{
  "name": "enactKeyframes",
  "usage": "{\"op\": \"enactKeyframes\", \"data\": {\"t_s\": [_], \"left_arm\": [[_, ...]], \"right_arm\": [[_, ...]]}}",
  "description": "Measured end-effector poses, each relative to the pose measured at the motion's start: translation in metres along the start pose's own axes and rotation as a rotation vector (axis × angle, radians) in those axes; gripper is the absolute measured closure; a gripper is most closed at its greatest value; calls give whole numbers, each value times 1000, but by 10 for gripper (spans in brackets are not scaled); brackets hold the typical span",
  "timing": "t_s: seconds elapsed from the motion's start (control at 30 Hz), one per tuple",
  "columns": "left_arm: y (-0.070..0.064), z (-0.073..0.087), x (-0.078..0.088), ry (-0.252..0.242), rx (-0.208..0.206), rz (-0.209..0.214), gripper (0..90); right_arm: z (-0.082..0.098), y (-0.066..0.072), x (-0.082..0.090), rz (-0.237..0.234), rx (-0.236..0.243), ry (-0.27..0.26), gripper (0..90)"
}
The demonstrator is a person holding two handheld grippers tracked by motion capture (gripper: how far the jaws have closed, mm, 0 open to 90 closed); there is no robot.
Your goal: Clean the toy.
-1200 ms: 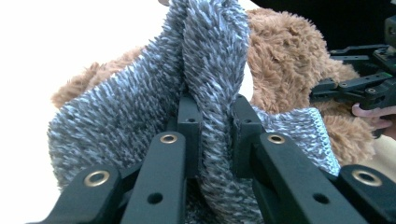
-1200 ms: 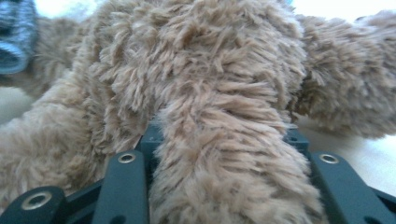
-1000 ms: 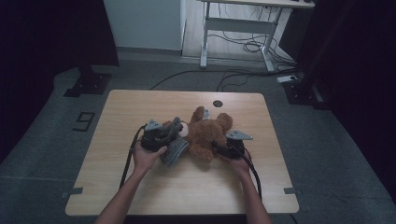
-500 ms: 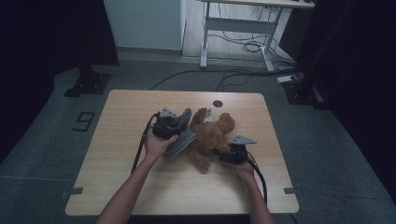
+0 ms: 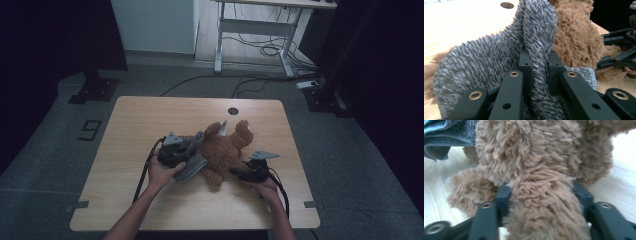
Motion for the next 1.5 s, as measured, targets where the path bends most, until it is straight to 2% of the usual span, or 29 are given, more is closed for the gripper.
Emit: {"op": "enactKeyframes", "data": {"t_s": [0.07, 0.1, 0.13, 0.17, 0.2, 0.23, 0.27, 0.4, 0.43, 0.47, 0.5, 0.53, 0.57, 0.67, 0.7, 0.83, 0.9, 0.93, 1.0, 1.1, 1.13, 1.17, 1.23, 1.27, 1.3, 1.33, 1.37, 1.43, 1.5], "left_arm": [[-2, -1, 1, 1, -3, -2, 772], [-9, -6, 2, 0, -25, -12, 773], [-9, -6, 2, 0, -25, -12, 773], [-18, -12, 0, -9, -50, -9, 773], [-18, -12, 0, -9, -50, -9, 774], [-34, -20, -6, -25, -66, 32, 773], [-41, -22, -9, -32, -74, 48, 773], [-76, -32, -39, -16, -141, 83, 771], [-76, -32, -39, -16, -141, 83, 771], [-87, -31, -58, 18, -129, 99, 771], [-90, -28, -68, 37, -130, 98, 769], [-90, -28, -68, 37, -130, 98, 769], [-91, -20, -82, 66, -142, 85, 769], [-89, -12, -90, 51, -127, 76, 770], [-85, -10, -87, 33, -112, 82, 770], [-80, -9, -79, 28, -121, 73, 771], [-72, -8, -64, 30, -173, 17, 770], [-72, -8, -64, 30, -173, 17, 770], [-59, -6, -48, 29, -207, -45, 770], [-47, -3, -33, 20, -206, -65, 770], [-38, -4, -20, -7, -174, -59, 771], [-35, -4, -14, -18, -168, -62, 772], [-28, -8, 2, -55, -184, -102, 772], [-28, -8, 2, -55, -184, -102, 772], [-19, -9, 12, -63, -192, -145, 772], [-19, -9, 12, -63, -192, -145, 772], [-2, -2, 18, -34, -161, -165, 772], [12, 7, 19, -31, -103, -164, 772], [21, 12, 19, -32, -69, -169, 772]], "right_arm": [[1, 2, 0, 6, 7, 4, 564], [2, 2, 0, 9, 3, 5, 585], [2, 2, 0, 9, 3, 5, 585], [4, 2, 0, 16, -8, 7, 602], [4, 1, 0, 15, -9, 7, 606], [5, 1, 0, 14, -16, 3, 610], [5, 1, 0, 16, -19, -1, 613], [7, 3, 0, 18, -15, -5, 615], [7, 3, 1, 22, -17, -5, 615], [8, 4, 1, 23, -18, -5, 615], [8, 4, 1, 24, -17, -5, 615], [8, 4, 2, 24, -19, -5, 615], [8, 3, 2, 25, -21, -4, 615], [9, 3, 2, 39, -24, 2, 615], [10, 1, 2, 37, -33, -1, 616], [10, 2, 2, 35, -33, 4, 616], [10, 1, 2, 36, -40, 2, 616], [10, 1, 2, 36, -40, 2, 616], [10, 1, 2, 31, -51, 2, 616], [10, 1, 2, 31, -59, 1, 615], [11, 1, 2, 27, -56, 4, 614], [11, 2, 2, 25, -56, 6, 614], [11, 3, 1, 26, -53, 5, 614], [11, 3, 1, 26, -53, 5, 614], [11, 2, 2, 26, -63, 6, 615], [11, 2, 2, 26, -65, 6, 615], [11, 1, 2, 25, -68, 6, 615], [11, 1, 1, 25, -68, 5, 615], [11, 2, 1, 25, -67, 2, 615]]}}
Point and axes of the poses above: each handheld gripper's, and its own axes: x roughly backward along the jaws, z roughly out of its underside, y roughly to its left, the point moved 3 cm from there along -x, roughly forward along the jaws, and after that the axes turned 15 degrees about -y, right-handed, at the moved point
